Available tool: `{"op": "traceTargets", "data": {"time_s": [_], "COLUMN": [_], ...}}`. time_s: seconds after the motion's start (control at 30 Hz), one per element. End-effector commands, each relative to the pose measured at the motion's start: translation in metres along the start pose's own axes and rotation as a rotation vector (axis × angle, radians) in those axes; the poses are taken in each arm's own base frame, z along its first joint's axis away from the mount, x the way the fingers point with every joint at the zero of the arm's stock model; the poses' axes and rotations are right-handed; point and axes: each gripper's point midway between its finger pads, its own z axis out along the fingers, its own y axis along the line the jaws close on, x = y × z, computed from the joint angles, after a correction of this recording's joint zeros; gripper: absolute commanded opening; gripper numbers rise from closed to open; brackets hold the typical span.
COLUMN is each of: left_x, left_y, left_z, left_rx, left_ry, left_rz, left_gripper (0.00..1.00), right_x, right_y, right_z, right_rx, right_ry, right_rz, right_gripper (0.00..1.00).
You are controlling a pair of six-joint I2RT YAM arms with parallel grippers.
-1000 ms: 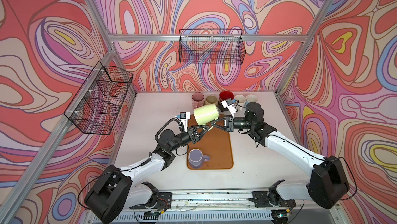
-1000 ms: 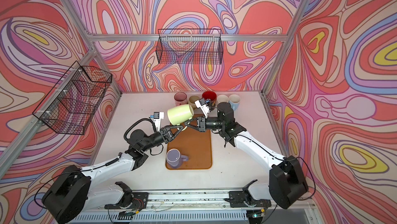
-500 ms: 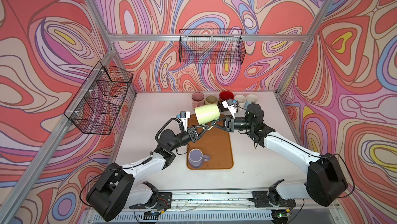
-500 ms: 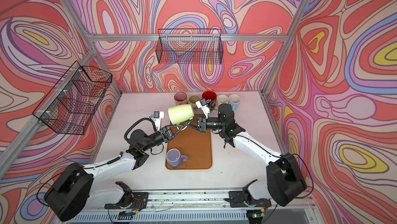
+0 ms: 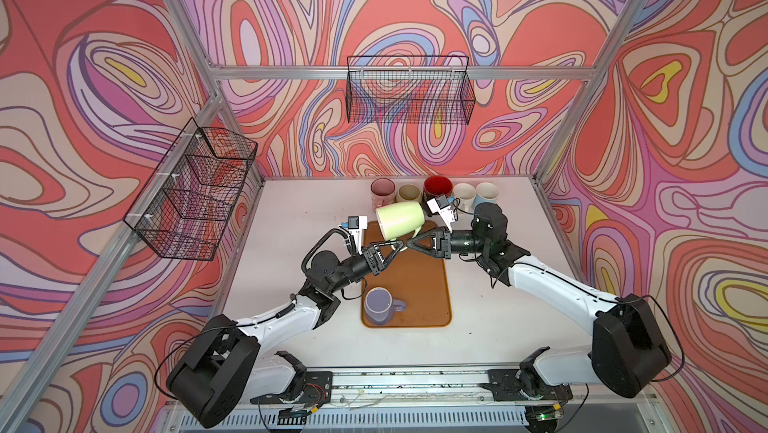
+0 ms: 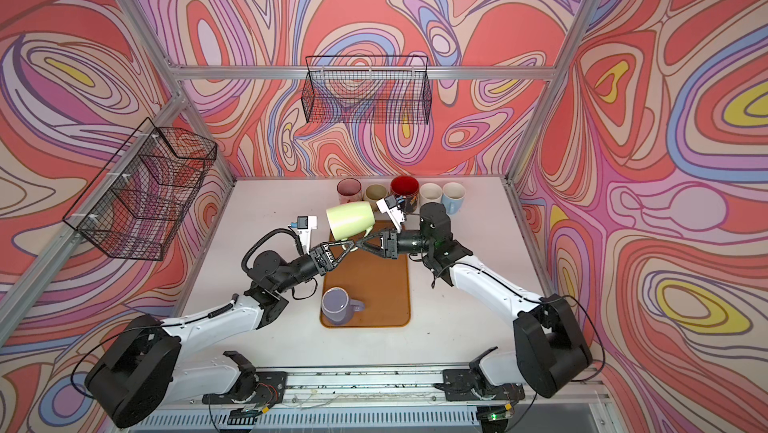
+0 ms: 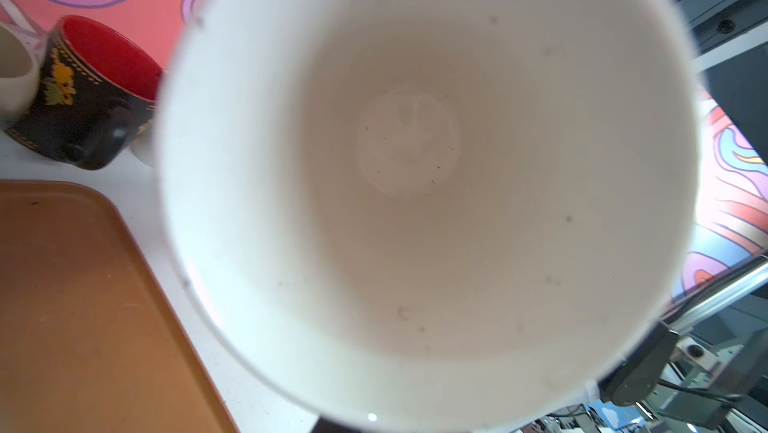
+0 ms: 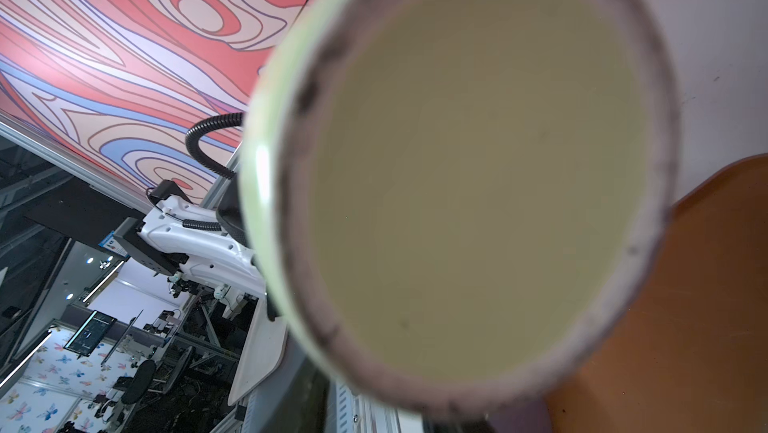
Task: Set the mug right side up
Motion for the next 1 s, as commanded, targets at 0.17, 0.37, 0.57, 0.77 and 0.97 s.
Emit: {"op": "traceTargets", "data": {"time_s": [0.17, 0.37, 0.57, 0.77, 0.97], "left_x": [-0.035, -0.046, -0.074, -0.094, -0.111], "left_y": [0.014, 0.046, 0.063, 0.087, 0.111], "left_z": [-0.022, -0.038, -0.053, -0.061, -0.071], "left_rx": [-0.117, -0.344, -0.564, -0.795, -1.000], "left_ry": [-0.181, -0.192, -0.180, -0.059, 0.102], "left_rz": [0.037, 0.045, 0.096, 0.141, 0.221], "left_gripper": [0.00, 0.00, 0.00, 0.00, 0.00], "right_x": [0.015, 0.021, 0.026, 0.030, 0.030], "right_y": [-0.032, -0.053, -0.074, -0.080, -0.085], "right_z": [-0.005, -0.011, -0.017, -0.025, -0.037], "right_rx": [0.095, 0.180, 0.302, 0.359, 0.440], "right_ry": [0.013, 0.005, 0.018, -0.004, -0.053], "right_rz": [0.030, 0.058, 0.037, -0.011, -0.045], "right_gripper": [0.48, 0.50, 0.50, 0.68, 0.86]}}
